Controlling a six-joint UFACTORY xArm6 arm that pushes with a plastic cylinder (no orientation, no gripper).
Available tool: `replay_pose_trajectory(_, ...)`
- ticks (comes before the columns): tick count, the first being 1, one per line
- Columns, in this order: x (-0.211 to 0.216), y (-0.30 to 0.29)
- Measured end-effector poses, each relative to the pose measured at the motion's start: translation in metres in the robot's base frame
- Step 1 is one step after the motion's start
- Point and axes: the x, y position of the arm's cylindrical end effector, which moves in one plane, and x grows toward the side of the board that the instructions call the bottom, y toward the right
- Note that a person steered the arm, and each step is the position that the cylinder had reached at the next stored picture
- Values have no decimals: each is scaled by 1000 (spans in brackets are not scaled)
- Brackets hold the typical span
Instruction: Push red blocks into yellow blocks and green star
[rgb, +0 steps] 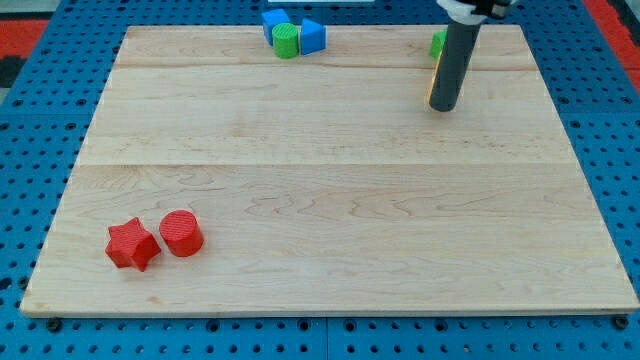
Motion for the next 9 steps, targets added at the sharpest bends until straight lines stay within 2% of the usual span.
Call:
replay_pose_trajectory(1,-11,6)
replay_pose_trajectory(2,73,-3)
replay_pose_trajectory(3,193,-28)
replay_pose_trajectory(4,255,-102)
replay_pose_trajectory(5,272,-188)
replay_pose_trajectory(6,271,-285)
replay_pose_trajectory(7,246,-361)
replay_pose_trajectory(8,222,-372)
replay_pose_trajectory(9,222,-341)
